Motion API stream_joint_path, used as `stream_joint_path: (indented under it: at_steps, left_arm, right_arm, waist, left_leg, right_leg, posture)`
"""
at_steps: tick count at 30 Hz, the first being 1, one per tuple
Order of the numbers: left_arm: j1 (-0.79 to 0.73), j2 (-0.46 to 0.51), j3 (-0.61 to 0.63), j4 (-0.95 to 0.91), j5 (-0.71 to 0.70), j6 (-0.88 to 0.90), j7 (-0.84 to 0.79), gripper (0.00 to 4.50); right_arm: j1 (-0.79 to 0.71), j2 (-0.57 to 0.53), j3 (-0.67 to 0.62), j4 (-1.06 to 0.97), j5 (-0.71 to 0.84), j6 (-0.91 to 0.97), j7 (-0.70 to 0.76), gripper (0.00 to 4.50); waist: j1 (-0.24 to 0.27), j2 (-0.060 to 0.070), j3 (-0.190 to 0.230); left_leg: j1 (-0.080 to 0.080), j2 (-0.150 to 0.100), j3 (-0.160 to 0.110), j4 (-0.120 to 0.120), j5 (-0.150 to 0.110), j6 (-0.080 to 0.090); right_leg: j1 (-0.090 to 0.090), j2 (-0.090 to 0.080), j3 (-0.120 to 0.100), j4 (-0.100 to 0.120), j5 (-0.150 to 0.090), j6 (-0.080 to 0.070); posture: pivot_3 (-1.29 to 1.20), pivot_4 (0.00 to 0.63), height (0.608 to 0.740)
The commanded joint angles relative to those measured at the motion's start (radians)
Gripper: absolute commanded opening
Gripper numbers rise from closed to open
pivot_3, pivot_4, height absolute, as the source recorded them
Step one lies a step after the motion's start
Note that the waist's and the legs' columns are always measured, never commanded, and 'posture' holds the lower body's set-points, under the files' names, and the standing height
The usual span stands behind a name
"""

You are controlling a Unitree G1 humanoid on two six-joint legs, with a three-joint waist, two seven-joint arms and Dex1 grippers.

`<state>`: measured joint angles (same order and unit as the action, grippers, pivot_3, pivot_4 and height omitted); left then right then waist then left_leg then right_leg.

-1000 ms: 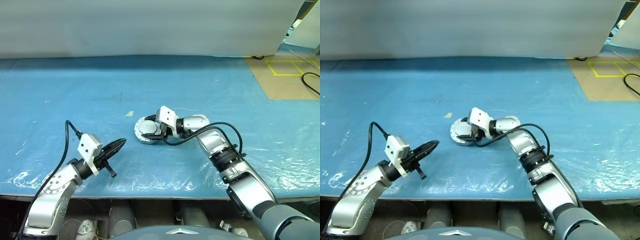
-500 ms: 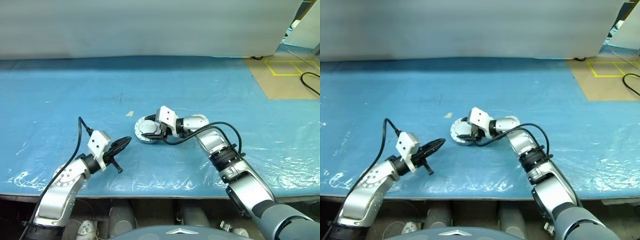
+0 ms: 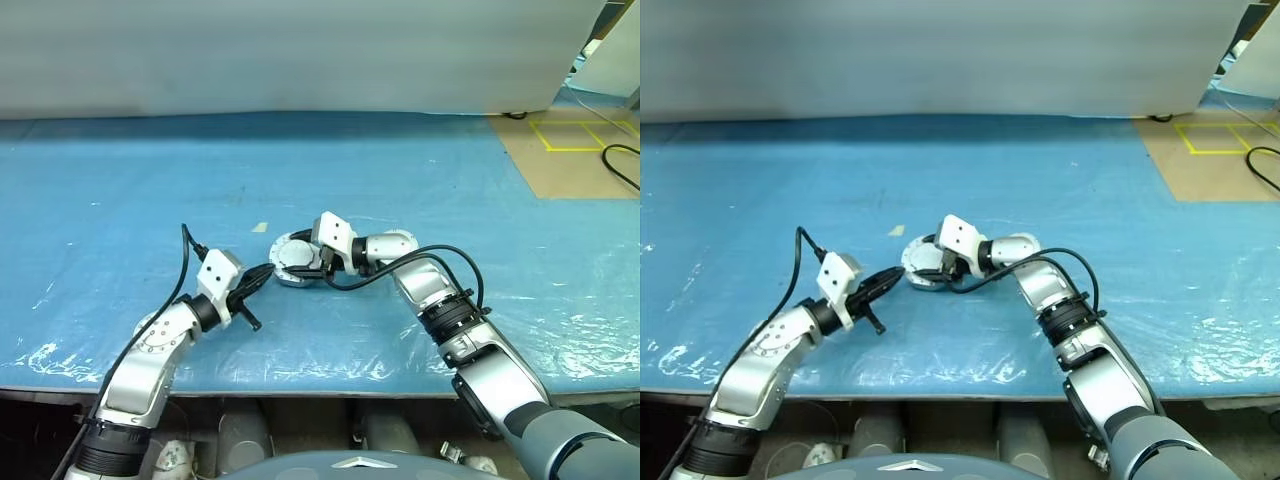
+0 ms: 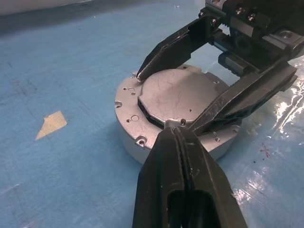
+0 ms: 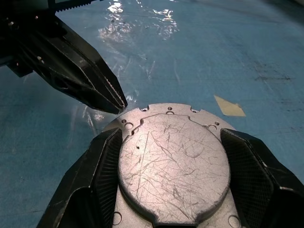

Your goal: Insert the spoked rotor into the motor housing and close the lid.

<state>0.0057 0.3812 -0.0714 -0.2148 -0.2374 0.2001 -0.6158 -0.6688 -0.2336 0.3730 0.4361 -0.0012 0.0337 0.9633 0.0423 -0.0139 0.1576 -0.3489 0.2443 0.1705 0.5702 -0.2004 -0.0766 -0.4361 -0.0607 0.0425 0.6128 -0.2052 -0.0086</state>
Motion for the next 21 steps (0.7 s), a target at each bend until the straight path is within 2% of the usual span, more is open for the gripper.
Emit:
stream_joint_path:
  at_steps: [1,8,17,21]
  left_arm:
    - [-0.007,-0.017,-0.024,0.001,0.037,0.021,0.041,0.00]
    - [-0.022,-0.013,-0.062,-0.004,0.054,0.118,0.049,0.00]
    - [-0.025,-0.004,-0.071,0.009,0.082,0.127,0.061,0.00]
    - [-0.027,-0.006,-0.068,0.017,0.080,0.126,0.060,0.00]
  right_arm:
    - [0.015,-0.009,-0.002,0.031,-0.030,0.031,-0.029,2.96]
    - [0.008,-0.008,-0.004,0.040,-0.031,0.025,-0.031,2.96]
    - [0.005,-0.002,-0.012,0.031,-0.013,0.031,-0.019,2.96]
    - [0.002,0.004,-0.027,0.020,0.004,0.045,-0.016,4.31]
  waist:
    - [0.000,0.000,0.000]
    - [0.002,0.002,-0.002]
    - [0.002,0.003,-0.003]
    - [0.002,0.003,-0.003]
  left_leg:
    - [0.000,0.000,0.000,0.000,0.000,0.000]
    - [0.000,-0.001,0.000,0.000,0.000,0.000]
    - [0.000,-0.001,0.000,0.000,0.000,0.000]
    - [0.000,-0.001,0.000,-0.001,0.000,0.000]
  right_leg:
    - [0.000,0.000,0.000,0.000,0.000,0.000]
    - [0.000,-0.001,0.000,0.000,0.000,0.000]
    - [0.000,-0.002,0.000,0.000,0.000,0.000]
    - [0.000,-0.001,0.000,-0.001,0.000,0.000]
  posture:
    - [0.00,0.150,0.740]
    - [0.00,0.150,0.740]
    - [0.00,0.150,0.740]
    - [0.00,0.150,0.740]
